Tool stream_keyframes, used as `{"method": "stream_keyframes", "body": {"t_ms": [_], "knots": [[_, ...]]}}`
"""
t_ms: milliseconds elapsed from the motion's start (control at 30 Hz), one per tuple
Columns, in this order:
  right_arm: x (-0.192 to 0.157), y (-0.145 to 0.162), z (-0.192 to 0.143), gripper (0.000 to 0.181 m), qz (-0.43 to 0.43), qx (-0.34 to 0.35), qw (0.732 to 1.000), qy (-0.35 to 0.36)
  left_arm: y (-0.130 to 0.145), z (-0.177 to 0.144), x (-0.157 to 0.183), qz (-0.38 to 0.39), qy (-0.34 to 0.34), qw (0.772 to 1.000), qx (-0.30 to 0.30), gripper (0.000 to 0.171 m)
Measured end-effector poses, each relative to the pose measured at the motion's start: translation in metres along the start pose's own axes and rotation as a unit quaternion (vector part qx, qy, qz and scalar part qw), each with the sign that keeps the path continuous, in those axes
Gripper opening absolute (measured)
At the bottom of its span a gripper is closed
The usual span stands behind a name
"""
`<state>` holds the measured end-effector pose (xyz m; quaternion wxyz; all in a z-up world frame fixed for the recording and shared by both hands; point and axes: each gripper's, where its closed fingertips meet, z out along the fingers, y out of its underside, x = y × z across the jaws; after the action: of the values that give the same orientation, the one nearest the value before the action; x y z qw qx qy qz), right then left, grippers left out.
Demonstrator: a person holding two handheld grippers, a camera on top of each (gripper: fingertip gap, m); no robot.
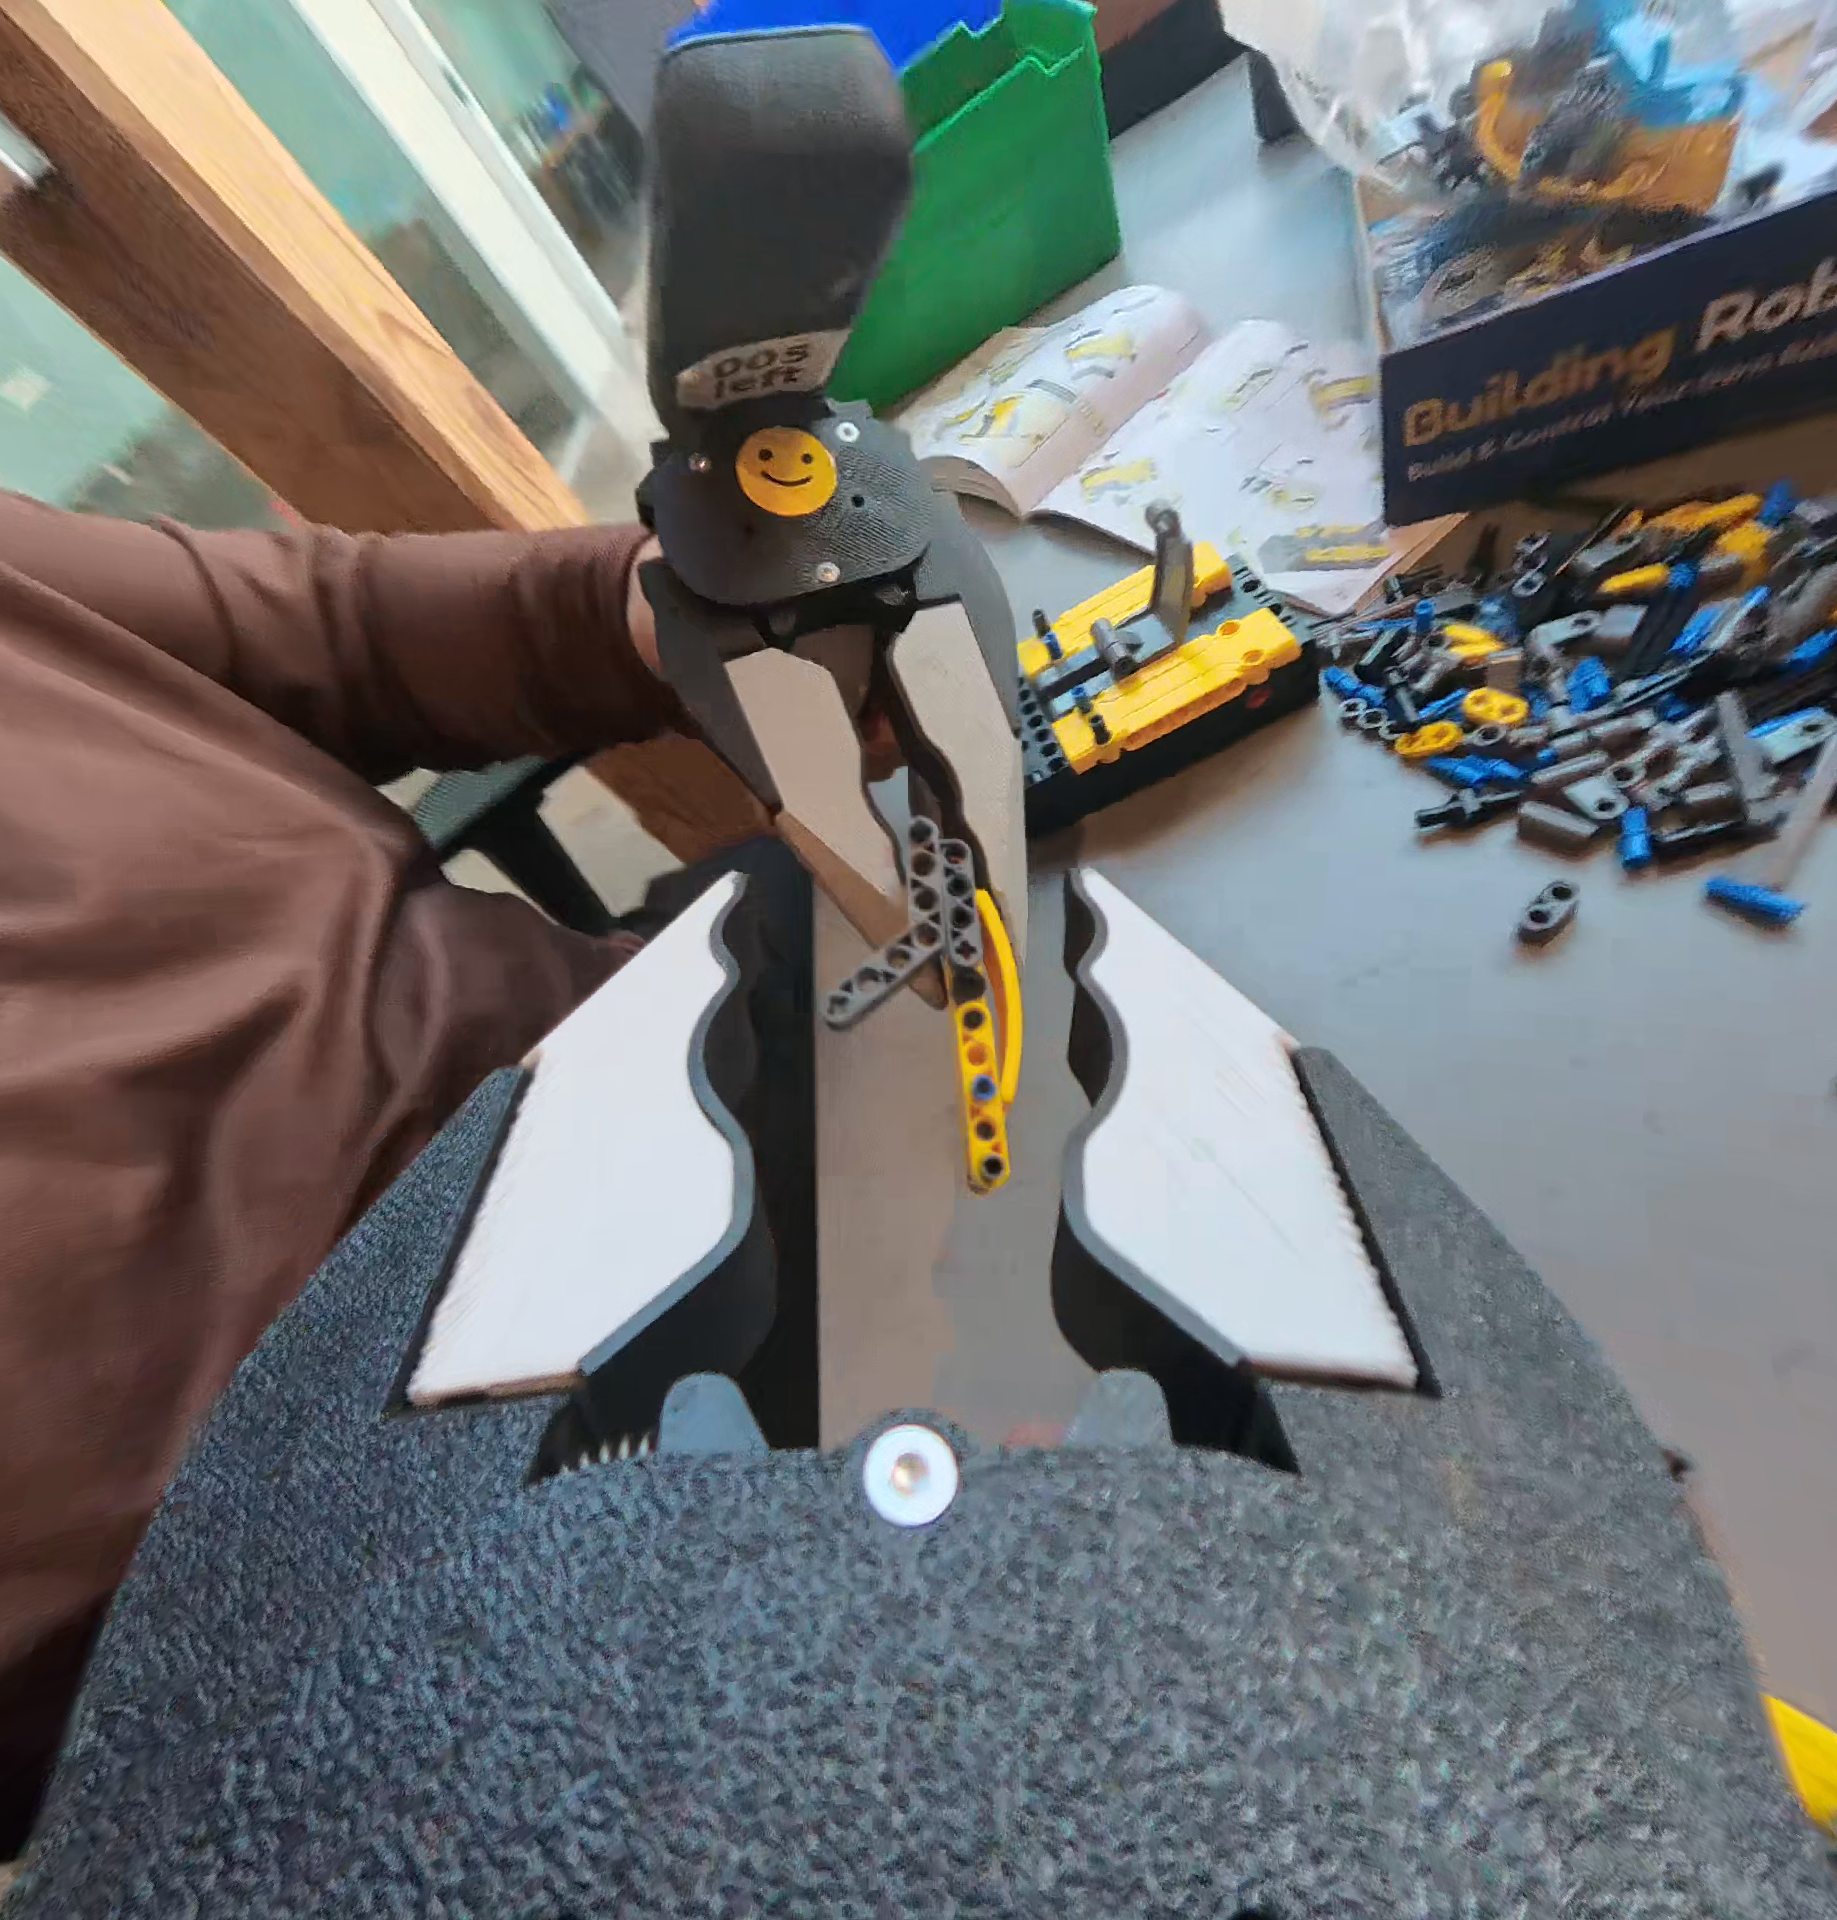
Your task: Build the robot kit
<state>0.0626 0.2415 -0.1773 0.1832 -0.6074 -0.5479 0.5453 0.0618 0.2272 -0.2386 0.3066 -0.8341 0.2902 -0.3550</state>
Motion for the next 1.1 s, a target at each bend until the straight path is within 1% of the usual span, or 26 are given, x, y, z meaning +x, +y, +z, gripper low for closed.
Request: {"method": "stream_keyframes", "body": {"t_ms": [100, 167, 233, 267, 300, 333, 367, 400, 433, 467, 500, 533, 600, 633, 733, 767, 800, 833, 867, 933, 1000, 1100], "knots": [[-0.002, 0.004, 0.009, 0.058, -0.077, -0.036, 0.994, 0.062, 0.006, 0.007, -0.009, -0.055, 0.005, 0.998, -0.007, 0.014], [-0.004, 0.009, 0.016, 0.058, -0.123, -0.053, 0.987, 0.094, 0.007, 0.012, -0.015, -0.074, 0.002, 0.997, 0.000, 0.014], [0.004, 0.016, 0.019, 0.058, -0.159, -0.073, 0.974, 0.146, 0.005, 0.016, -0.013, -0.076, 0.010, 0.997, 0.017, 0.014], [0.009, 0.015, 0.017, 0.058, -0.179, -0.071, 0.965, 0.178, 0.001, 0.016, -0.010, -0.064, 0.013, 0.997, 0.034, 0.014], [0.012, 0.011, 0.013, 0.058, -0.200, -0.053, 0.956, 0.207, -0.003, 0.015, -0.007, -0.045, 0.011, 0.998, 0.051, 0.014], [0.010, 0.004, 0.008, 0.058, -0.217, -0.020, 0.950, 0.225, -0.009, 0.012, -0.006, -0.013, -0.006, 0.997, 0.073, 0.014], [0.003, -0.004, 0.002, 0.058, -0.226, 0.020, 0.947, 0.229, -0.018, 0.006, -0.008, 0.033, -0.040, 0.993, 0.103, 0.014], [-0.005, -0.010, -0.005, 0.057, -0.229, 0.060, 0.945, 0.225, -0.027, -0.002, -0.010, 0.092, -0.081, 0.983, 0.134, 0.014], [-0.009, -0.014, -0.013, 0.057, -0.228, 0.093, 0.942, 0.226, -0.033, -0.010, -0.011, 0.157, -0.128, 0.967, 0.157, 0.014], [-0.010, -0.016, -0.021, 0.057, -0.222, 0.122, 0.939, 0.231, -0.036, -0.017, -0.017, 0.218, -0.186, 0.943, 0.167, 0.014], [-0.007, -0.016, -0.029, 0.057, -0.211, 0.145, 0.937, 0.236, -0.036, -0.023, -0.025, 0.268, -0.249, 0.916, 0.166, 0.014], [-0.003, -0.014, -0.034, 0.058, -0.197, 0.164, 0.936, 0.240, -0.036, -0.026, -0.030, 0.310, -0.295, 0.889, 0.163, 0.014], [0.012, -0.005, -0.041, 0.061, -0.175, 0.186, 0.932, 0.257, -0.032, -0.026, -0.031, 0.383, -0.343, 0.843, 0.159, 0.014], [0.020, 0.001, -0.041, 0.063, -0.170, 0.186, 0.930, 0.269, -0.031, -0.026, -0.030, 0.414, -0.364, 0.819, 0.156, 0.014], [0.032, 0.007, -0.042, 0.063, -0.179, 0.182, 0.920, 0.297, -0.028, -0.024, -0.026, 0.492, -0.396, 0.760, 0.152, 0.014], [0.033, 0.005, -0.042, 0.063, -0.187, 0.180, 0.916, 0.305, -0.028, -0.024, -0.024, 0.509, -0.404, 0.745, 0.149, 0.014], [0.034, 0.004, -0.042, 0.063, -0.196, 0.177, 0.912, 0.314, -0.029, -0.024, -0.022, 0.516, -0.406, 0.738, 0.153, 0.014], [0.036, 0.003, -0.042, 0.063, -0.204, 0.172, 0.907, 0.325, -0.028, -0.020, -0.019, 0.522, -0.398, 0.739, 0.154, 0.014], [0.039, 0.004, -0.040, 0.063, -0.208, 0.162, 0.905, 0.334, -0.025, -0.016, -0.020, 0.526, -0.391, 0.741, 0.144, 0.014], [0.043, 0.007, -0.034, 0.063, -0.214, 0.140, 0.904, 0.342, -0.022, -0.013, -0.026, 0.522, -0.396, 0.745, 0.124, 0.014], [0.046, 0.011, -0.028, 0.063, -0.221, 0.117, 0.904, 0.347, -0.020, -0.011, -0.029, 0.519, -0.391, 0.751, 0.117, 0.014], [0.051, 0.014, -0.024, 0.063, -0.230, 0.094, 0.898, 0.364, -0.019, -0.010, -0.032, 0.519, -0.394, 0.751, 0.110, 0.014]]}}
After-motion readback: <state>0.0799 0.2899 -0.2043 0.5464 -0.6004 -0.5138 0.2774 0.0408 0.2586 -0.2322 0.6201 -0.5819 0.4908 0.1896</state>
